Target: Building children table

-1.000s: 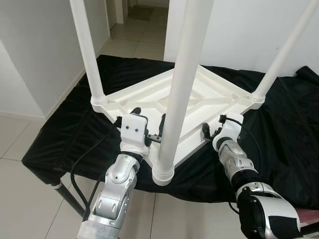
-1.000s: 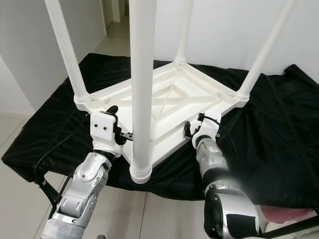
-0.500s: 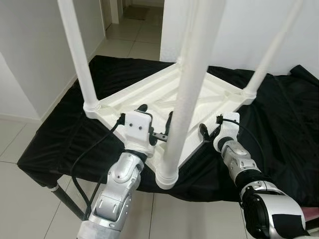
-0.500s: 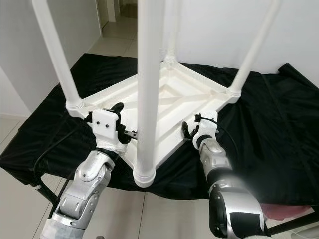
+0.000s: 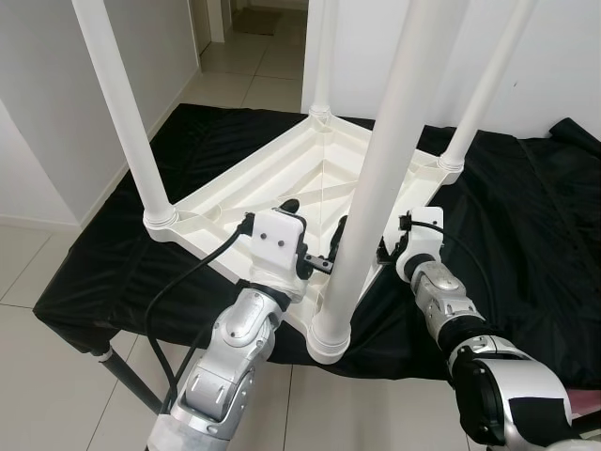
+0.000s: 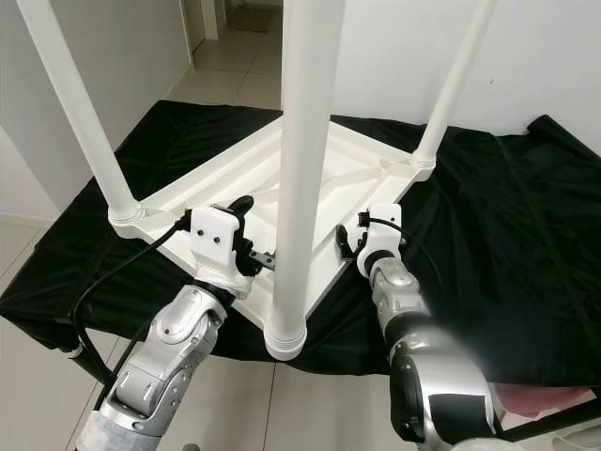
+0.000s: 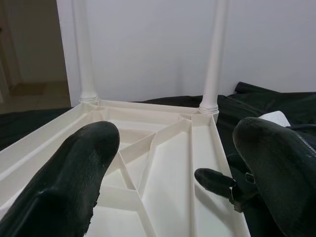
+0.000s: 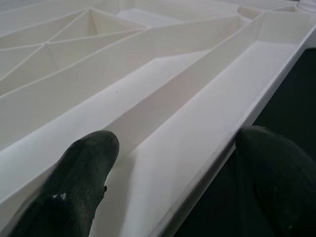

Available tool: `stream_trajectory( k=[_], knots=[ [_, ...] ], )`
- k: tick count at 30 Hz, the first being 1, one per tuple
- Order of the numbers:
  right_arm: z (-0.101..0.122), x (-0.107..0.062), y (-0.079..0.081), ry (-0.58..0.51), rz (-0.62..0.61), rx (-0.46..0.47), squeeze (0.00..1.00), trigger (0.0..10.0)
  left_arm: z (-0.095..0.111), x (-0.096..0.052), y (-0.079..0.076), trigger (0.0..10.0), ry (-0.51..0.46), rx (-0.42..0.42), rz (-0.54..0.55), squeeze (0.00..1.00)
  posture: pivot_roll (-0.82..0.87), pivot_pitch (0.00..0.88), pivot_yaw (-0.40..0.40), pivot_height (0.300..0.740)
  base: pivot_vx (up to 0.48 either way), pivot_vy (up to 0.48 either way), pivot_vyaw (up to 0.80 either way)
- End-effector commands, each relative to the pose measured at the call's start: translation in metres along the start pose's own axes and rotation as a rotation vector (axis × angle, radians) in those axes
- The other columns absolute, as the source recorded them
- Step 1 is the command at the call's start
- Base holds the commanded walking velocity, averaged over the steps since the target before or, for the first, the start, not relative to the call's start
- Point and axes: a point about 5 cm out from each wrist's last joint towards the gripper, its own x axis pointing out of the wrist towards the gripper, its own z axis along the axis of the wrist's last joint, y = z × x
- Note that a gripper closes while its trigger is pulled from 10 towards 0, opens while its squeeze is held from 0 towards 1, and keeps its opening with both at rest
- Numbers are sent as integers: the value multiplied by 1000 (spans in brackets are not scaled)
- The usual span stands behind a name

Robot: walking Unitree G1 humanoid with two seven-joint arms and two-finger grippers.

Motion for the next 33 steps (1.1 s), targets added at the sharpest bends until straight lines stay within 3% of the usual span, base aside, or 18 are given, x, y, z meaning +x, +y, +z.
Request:
stream_trajectory(
  k=[1,6,12,14,20,23,28,31,32,33],
  knots=[
    [9,-2,-5,-87,-35,15,0,10000,-5,0,0,10000,27,15,-161,0,71,39,21,740,0,0,0],
    [17,-9,-18,-175,-105,33,0,10000,-9,-6,13,10000,50,15,-180,0,74,48,19,740,0,0,0],
    [16,-29,-32,-254,-214,37,0,10000,-18,-12,24,10000,128,-18,-219,0,74,55,12,740,0,0,0],
    [15,-39,-30,-280,-228,16,0,10000,-25,-15,30,10000,165,1,-208,0,59,58,23,740,0,0,0],
    [13,-48,-27,-290,-247,15,0,10000,-33,-17,34,10000,218,12,-204,0,52,58,27,740,0,0,0],
    [5,-66,-15,-294,-246,23,0,10000,-46,-20,40,10000,301,60,-235,0,36,54,43,740,0,0,0],
    [-1,-77,-7,-276,-237,29,0,10000,-50,-20,43,10000,310,88,-278,0,35,55,44,740,0,0,0],
    [-2,-79,-8,-270,-243,29,0,10000,-48,-14,50,10000,255,114,-213,0,36,50,50,740,0,0,0],
    [-2,-80,-10,-264,-256,28,0,10000,-51,-8,60,10000,251,16,-118,0,36,50,49,740,0,0,0],
    [-2,-80,-10,-264,-256,28,0,10000,-51,-8,60,10000,251,16,-118,0,36,50,49,740,0,0,0]
  ],
)
